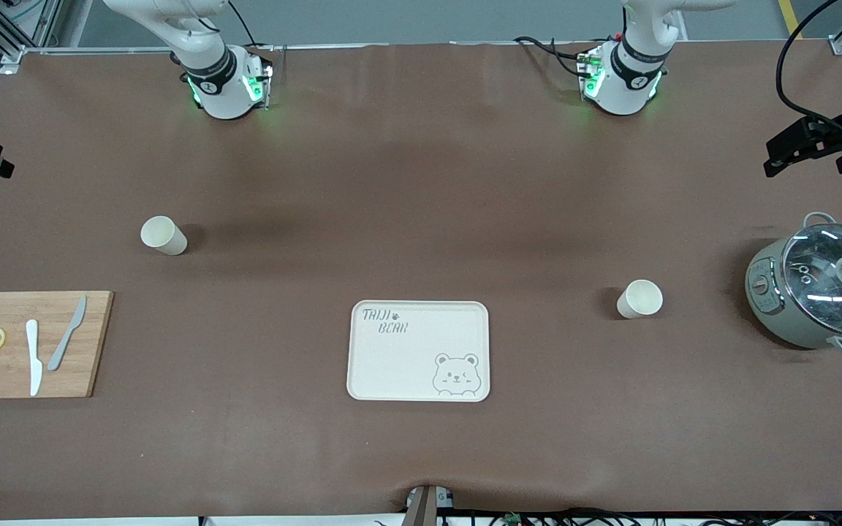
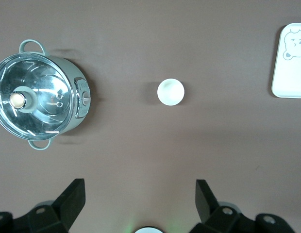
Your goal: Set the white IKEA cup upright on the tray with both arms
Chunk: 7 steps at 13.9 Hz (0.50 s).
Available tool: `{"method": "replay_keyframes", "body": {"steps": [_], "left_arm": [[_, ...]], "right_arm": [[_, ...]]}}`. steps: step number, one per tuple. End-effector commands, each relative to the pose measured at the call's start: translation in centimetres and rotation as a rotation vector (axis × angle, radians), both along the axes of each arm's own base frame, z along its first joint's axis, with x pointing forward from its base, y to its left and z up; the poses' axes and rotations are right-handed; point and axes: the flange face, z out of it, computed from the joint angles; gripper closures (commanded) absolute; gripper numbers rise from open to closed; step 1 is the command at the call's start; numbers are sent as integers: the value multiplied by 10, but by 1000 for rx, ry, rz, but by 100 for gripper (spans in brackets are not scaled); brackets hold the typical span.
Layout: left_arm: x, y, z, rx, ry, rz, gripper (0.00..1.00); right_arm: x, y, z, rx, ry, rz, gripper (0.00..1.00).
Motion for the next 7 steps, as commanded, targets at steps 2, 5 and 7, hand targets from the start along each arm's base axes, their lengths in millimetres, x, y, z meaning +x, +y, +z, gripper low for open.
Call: {"method": "replay_keyframes", "body": {"steps": [2,5,7], "left_arm": [[1,2,1,24,3,-6,0],[3,5,2,22,-4,-1,0],[8,3,-5,19,-20,4,0]], "right_arm": [[1,0,4,15,0,-15,0],[1,0,3,15,3,-15,0],[1,0,3,15,3,-15,0]]}}
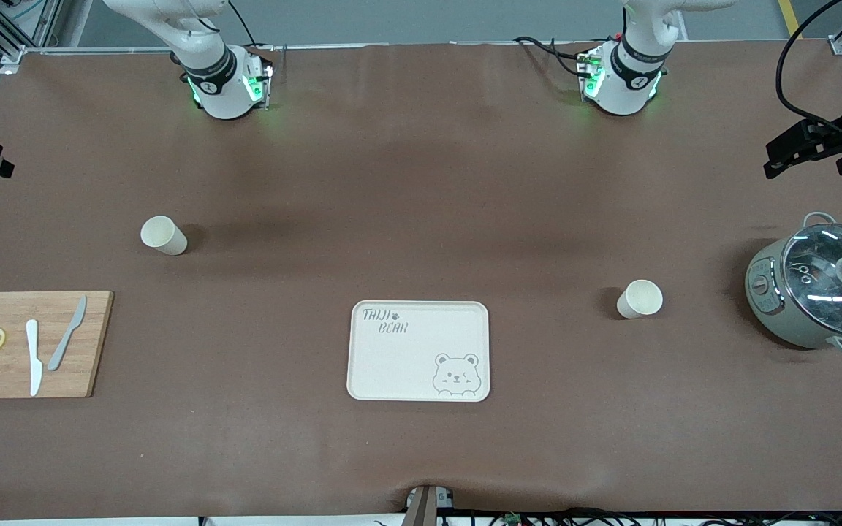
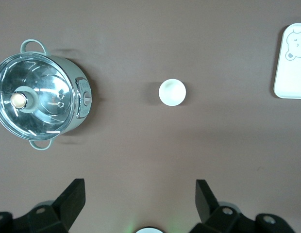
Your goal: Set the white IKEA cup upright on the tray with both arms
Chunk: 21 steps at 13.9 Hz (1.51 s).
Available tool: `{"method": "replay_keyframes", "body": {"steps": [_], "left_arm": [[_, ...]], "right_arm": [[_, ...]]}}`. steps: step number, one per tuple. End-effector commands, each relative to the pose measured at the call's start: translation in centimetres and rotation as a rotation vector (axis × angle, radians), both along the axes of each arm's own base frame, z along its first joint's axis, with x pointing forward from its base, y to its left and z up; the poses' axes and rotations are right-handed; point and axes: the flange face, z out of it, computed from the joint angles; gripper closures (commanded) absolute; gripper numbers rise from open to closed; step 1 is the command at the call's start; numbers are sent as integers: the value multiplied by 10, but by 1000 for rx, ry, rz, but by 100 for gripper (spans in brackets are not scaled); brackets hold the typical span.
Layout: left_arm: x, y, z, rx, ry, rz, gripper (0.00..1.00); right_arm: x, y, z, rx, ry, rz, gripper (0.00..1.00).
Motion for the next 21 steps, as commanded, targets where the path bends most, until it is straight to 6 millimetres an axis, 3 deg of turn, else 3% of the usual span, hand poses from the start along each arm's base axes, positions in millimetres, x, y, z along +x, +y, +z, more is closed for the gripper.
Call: {"method": "replay_keyframes", "body": {"steps": [1,3,5,9,14,18,21], "left_arm": [[6,0,-12,18,-7,1,0],[2,-3,-1,13,-38,-5,0],[10,2,-13,4,-60,6,0],[33,10,-83,-3,-124,12,0],[48,22,-189,-35,-91,44,0],[54,27,-309,-97,-59,102,0],[51,27,-372,-101,-48,116,0]], "right_arm": [[1,0,3,15,2,-15,0],[1,0,3,15,0,-15,0],[1,-1,3,15,2,-17,0],[1,-2,3,15,2,-18,0],[1,-3,3,15,2,-20,0],[1,-3,3,15,2,-20,0],[1,-3,3,15,2,-21,0]]}}
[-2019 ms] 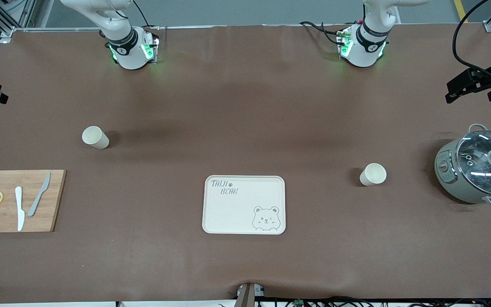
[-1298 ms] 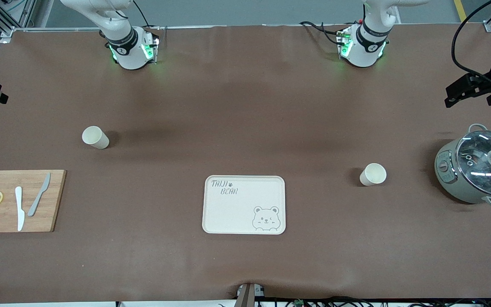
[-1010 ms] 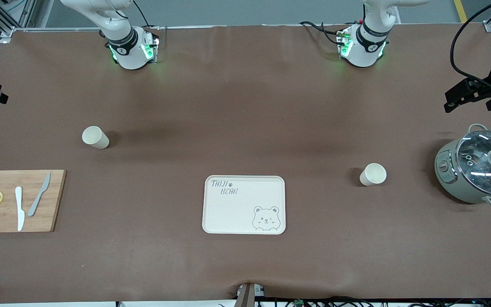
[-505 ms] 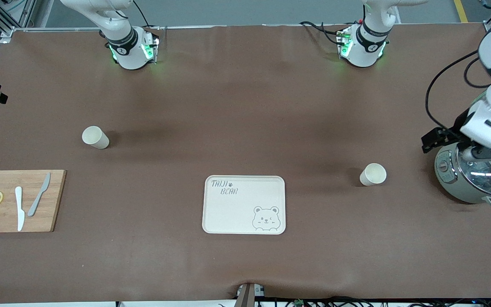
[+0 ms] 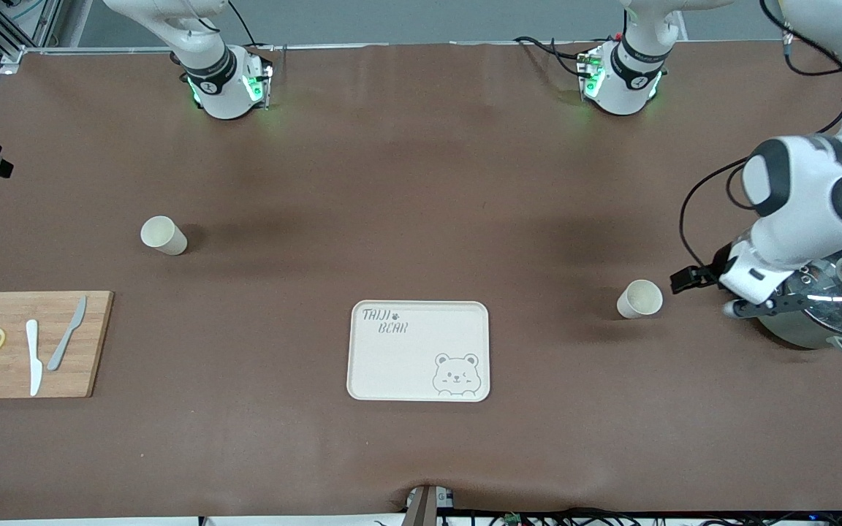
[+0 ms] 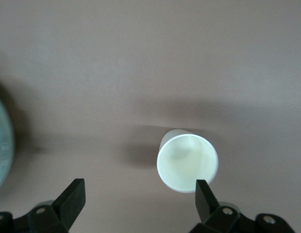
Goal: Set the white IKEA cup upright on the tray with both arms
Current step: 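Reach the left gripper down and grasp the white cup near the pot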
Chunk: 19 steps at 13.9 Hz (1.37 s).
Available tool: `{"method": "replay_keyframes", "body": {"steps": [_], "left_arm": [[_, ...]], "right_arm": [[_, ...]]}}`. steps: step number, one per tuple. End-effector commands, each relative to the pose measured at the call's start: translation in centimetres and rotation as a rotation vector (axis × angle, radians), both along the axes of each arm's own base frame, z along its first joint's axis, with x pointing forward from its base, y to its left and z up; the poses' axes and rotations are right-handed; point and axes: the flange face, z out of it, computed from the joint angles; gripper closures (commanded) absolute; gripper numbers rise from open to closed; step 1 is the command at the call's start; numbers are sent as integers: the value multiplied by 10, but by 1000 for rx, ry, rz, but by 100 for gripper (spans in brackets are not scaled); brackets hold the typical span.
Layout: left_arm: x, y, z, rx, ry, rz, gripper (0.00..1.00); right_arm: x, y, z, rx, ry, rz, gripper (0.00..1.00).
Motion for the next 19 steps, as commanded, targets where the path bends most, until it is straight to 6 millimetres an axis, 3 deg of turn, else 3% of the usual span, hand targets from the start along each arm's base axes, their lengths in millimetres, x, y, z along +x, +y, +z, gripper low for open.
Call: {"method": "replay_keyframes", "body": {"steps": [1,2,3,8,11,12,14,19], "left_arm": [[-3,-1,-39,-31,12,36,0],[-5,-3,-51,-37,32,36,0],[-6,-3,-59,-37,46,37,8],[-6,-8,-76,-42,70,30,58],[-3,-19,-75,-46,66,11,94],[-2,-21,-82,-49,75,10,100],[0,-22,-81,-53,72,3,100],[20,-36,-51,-67,66,-21,100]], "right_arm": [[1,-1,3,15,0,-17,0],[1,-1,3,15,0,-17,0],[1,-1,3,15,0,-17,0],[1,-1,3,15,0,-17,0],[1,-1,3,15,0,-17,0],[1,-1,3,15,0,-17,0],[1,-1,3,15,0,-17,0],[1,-6,3,14,-1,-27,0]]}}
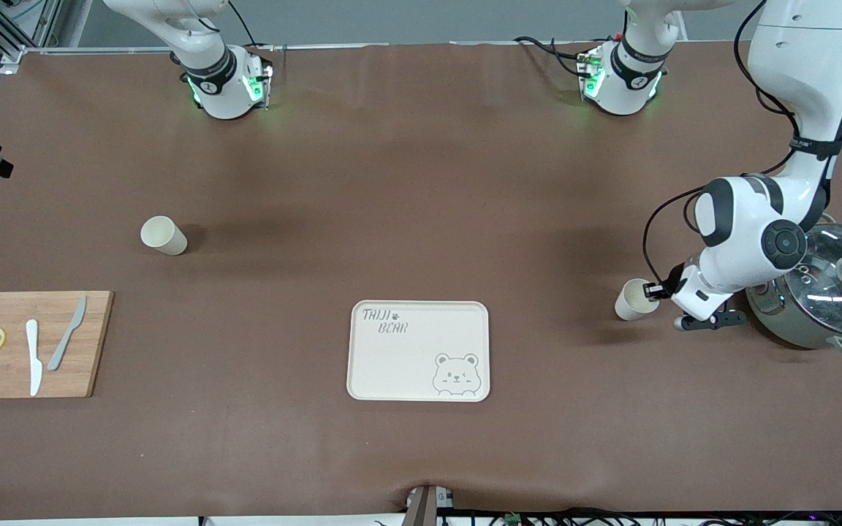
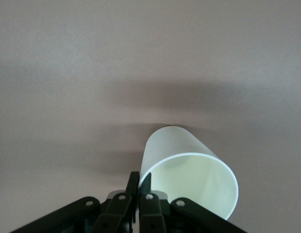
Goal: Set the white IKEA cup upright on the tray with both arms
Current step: 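Reach the left gripper down and grasp the white cup near the pot, then carry the cup with the left gripper over the bear tray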
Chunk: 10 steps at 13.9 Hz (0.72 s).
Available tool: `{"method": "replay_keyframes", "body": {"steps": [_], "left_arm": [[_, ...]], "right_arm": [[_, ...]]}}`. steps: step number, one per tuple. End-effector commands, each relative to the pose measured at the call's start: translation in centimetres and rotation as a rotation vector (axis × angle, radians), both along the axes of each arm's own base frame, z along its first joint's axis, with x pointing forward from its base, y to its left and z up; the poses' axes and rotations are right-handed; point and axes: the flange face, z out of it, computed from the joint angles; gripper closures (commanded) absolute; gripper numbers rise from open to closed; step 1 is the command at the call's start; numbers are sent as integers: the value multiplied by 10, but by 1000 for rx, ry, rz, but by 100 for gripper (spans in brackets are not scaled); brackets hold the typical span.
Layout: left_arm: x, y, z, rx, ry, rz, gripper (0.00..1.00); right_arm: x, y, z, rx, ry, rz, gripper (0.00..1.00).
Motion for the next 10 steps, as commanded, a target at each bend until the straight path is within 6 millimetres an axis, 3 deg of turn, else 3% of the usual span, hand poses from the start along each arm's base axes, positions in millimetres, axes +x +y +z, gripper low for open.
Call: {"method": "replay_keyframes", "body": {"steps": [1,3,5,8,10], "left_arm": [[18,-11,26,-26,18,-11,100],[23,-27,37,-38,32,-30,100],[22,-45,42,-74,35,-10,100],[23,-73,54,-101,57,32,100],[23,-109,67,-113,71,88,100]], "right_arm": [[1,-7,4,14,-8,-19,0],[2,-9,3,5,-7,-17,0],[15,-13,-14,-8,15,-19,0],[22,-15,-20,-21,22,-23,0],[23,-29,-24,-16,25,-47,0]]}}
